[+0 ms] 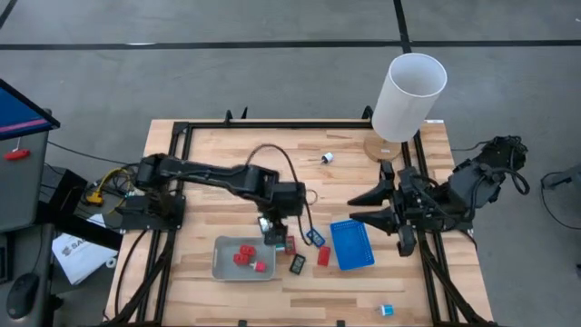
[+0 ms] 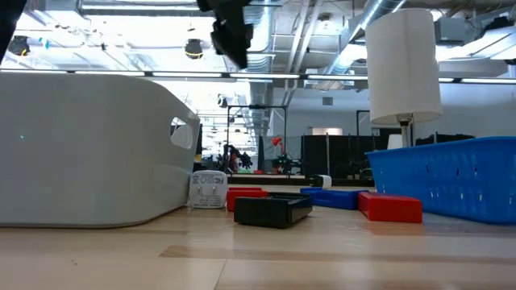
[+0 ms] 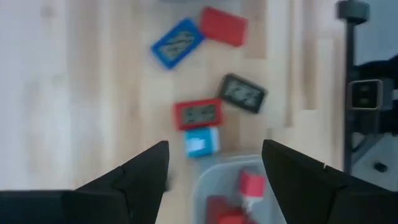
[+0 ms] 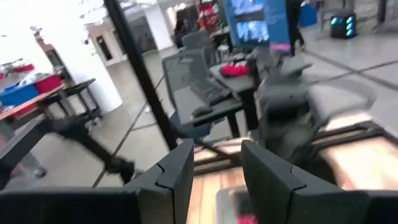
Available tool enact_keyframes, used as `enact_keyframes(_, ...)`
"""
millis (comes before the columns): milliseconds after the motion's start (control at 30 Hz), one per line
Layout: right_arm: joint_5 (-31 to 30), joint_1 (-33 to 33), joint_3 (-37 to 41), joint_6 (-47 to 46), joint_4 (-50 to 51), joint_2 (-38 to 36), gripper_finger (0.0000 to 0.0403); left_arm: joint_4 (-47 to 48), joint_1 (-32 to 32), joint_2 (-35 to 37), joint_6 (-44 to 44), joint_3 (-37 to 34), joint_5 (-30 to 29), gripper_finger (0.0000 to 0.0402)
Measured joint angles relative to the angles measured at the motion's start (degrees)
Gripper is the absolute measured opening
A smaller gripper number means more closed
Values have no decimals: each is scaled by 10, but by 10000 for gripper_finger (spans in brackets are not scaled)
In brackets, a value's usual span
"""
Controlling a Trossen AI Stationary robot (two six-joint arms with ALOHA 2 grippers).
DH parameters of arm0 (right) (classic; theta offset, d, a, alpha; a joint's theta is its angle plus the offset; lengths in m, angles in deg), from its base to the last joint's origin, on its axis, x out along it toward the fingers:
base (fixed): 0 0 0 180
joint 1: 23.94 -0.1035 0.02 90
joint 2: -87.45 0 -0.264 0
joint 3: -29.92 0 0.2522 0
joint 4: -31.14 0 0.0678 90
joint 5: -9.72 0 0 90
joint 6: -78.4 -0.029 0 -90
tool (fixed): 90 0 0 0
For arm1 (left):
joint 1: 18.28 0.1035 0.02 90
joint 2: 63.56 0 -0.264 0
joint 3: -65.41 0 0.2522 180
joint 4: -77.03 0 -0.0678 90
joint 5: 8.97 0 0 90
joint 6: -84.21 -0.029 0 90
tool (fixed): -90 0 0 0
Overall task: Pick & Place Office items
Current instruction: Put the top blue charger adapter into the gray bin
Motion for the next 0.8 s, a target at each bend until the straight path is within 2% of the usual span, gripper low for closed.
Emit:
enact_keyframes(133,0,-18,0,-29,38,-3,127,1,35,80,-15,-48,-23,254)
enact_keyframes(267,4,-22,0,-73,158,5,127,-21,53,203,-17,-128,-47,253)
enact_keyframes(367,59,18,25,-99,217,24,132,-75,36,293,-18,-189,-80,253)
enact_keyframes(467,156,77,82,-68,130,32,144,-153,-3,363,-13,-238,-136,253)
enact_keyframes(533,241,118,126,-45,33,36,155,-183,-35,399,-16,-258,-195,253)
enact_keyframes(600,310,151,174,-31,-24,45,166,-186,-68,423,-26,-264,-261,252)
enact_keyframes(700,350,193,228,1,-43,58,182,-184,-113,445,-44,-268,-340,252)
enact_keyframes(800,354,235,261,1,-59,83,204,-178,-143,452,-48,-269,-375,253)
